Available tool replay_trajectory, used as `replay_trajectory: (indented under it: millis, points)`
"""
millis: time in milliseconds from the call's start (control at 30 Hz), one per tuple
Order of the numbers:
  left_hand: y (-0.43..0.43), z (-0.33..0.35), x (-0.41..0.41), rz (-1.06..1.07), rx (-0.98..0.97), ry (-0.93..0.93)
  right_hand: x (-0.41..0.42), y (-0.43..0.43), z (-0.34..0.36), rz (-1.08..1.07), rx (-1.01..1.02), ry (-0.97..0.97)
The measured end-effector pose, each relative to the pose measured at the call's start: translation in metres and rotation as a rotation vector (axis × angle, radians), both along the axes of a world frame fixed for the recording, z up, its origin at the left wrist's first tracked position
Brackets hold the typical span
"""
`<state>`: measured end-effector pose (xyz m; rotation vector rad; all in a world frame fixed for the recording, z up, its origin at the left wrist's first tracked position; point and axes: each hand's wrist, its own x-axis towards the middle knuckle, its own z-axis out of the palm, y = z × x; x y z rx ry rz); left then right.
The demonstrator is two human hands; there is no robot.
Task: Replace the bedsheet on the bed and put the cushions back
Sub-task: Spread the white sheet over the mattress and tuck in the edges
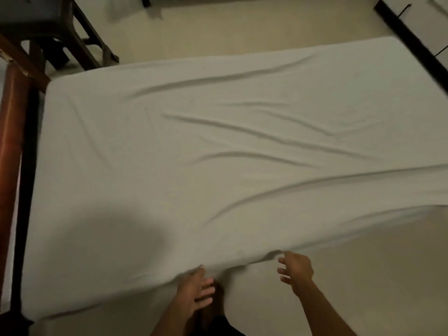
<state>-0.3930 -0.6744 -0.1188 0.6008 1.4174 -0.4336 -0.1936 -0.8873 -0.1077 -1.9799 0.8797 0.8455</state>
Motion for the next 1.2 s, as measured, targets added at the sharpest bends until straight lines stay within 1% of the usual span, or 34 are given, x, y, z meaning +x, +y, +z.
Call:
replay_trajectory:
  millis: [100,233,400,500,567,667,767,833,900,1000,1067,1200]
  points:
    - [-0.019,-0.008,0.03,0.01,-0.017,-0.029,0.036,-0.026,-0.013,0.024,-0.043,-0.022]
    - [-0.038,-0.02,0.05,0.041,0.045,-0.005,0.068,-0.045,-0.035,0.018,-0.026,-0.007]
    - [-0.07,-0.028,0.063,0.259,0.17,-0.002,0.079,-0.059,-0.044,-0.017,0.149,0.098]
    - [-0.089,-0.024,0.074,0.422,0.25,0.038,0.081,-0.069,-0.04,0.059,0.19,0.119]
    - [-0.102,-0.021,0.085,0.471,0.254,0.091,0.085,-0.081,-0.039,0.125,0.201,0.122]
    - [-0.116,-0.025,0.096,0.431,0.258,0.093,0.089,-0.094,-0.041,0.213,0.207,0.119]
    - [-0.117,-0.035,0.103,0.417,0.38,0.102,0.093,-0.095,-0.042,0.278,0.206,0.11]
    - [-0.117,-0.04,0.098,0.431,0.454,0.132,0.089,-0.098,-0.045,0.33,0.165,0.111]
    - [-0.126,-0.041,0.087,0.397,0.477,0.176,0.08,-0.108,-0.048,0.403,0.066,0.106]
    - [-0.15,-0.04,0.064,0.344,0.483,0.227,0.06,-0.129,-0.051,0.48,-0.038,0.168]
    - [-0.153,-0.035,0.061,0.328,0.467,0.225,0.055,-0.139,-0.057,0.493,-0.028,0.175]
    - [-0.139,-0.032,0.069,0.35,0.376,0.131,0.065,-0.127,-0.044,0.479,0.014,0.144]
